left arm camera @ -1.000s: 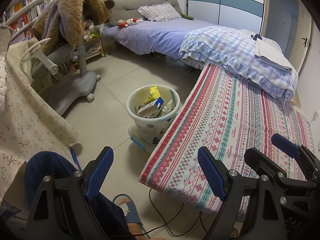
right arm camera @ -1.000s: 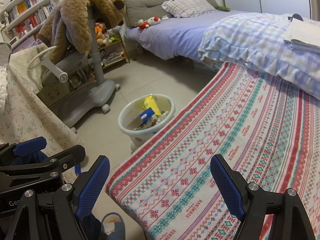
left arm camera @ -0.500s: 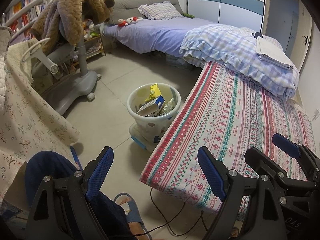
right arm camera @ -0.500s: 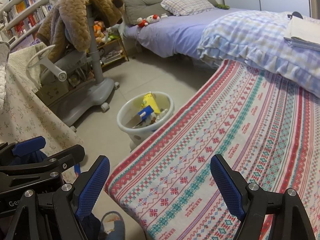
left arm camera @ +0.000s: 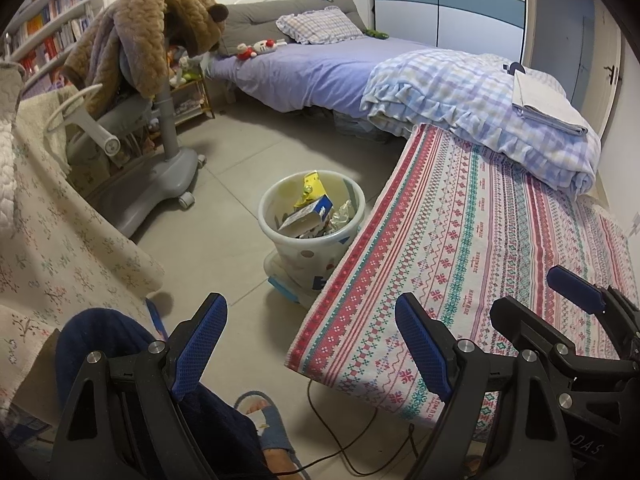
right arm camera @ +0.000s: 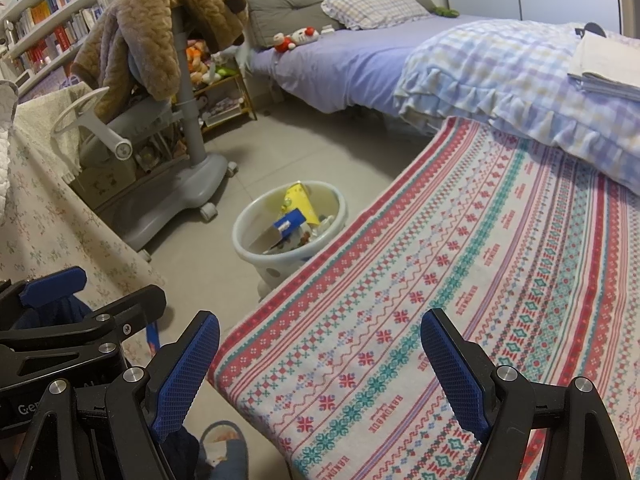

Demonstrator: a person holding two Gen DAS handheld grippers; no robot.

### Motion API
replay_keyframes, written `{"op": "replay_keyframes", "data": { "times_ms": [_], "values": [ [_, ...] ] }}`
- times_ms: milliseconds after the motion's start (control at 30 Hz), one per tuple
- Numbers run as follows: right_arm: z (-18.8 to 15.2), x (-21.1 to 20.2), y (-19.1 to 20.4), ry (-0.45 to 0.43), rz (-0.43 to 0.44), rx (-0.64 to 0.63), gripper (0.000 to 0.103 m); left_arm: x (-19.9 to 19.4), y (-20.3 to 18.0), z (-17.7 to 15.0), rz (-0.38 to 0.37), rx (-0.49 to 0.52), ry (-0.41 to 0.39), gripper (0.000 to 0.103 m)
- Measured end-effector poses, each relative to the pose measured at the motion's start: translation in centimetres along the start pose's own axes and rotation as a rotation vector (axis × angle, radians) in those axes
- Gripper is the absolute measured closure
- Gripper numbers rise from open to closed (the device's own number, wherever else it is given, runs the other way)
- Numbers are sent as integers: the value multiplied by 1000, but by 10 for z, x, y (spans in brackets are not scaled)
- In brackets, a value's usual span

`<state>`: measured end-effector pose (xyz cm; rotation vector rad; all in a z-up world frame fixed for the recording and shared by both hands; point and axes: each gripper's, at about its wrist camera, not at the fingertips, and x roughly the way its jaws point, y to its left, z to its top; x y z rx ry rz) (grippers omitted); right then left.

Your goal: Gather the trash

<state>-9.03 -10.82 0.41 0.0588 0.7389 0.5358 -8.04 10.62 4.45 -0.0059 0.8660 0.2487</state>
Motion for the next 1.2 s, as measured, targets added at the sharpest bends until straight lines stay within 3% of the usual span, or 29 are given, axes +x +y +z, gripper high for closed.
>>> {"op": "replay_keyframes", "data": {
  "times_ms": [1200],
  "values": [
    [-2, 3, -2, 7, 5, 4, 16, 1, -1, -1, 8, 1, 7, 15]
  ]
}}
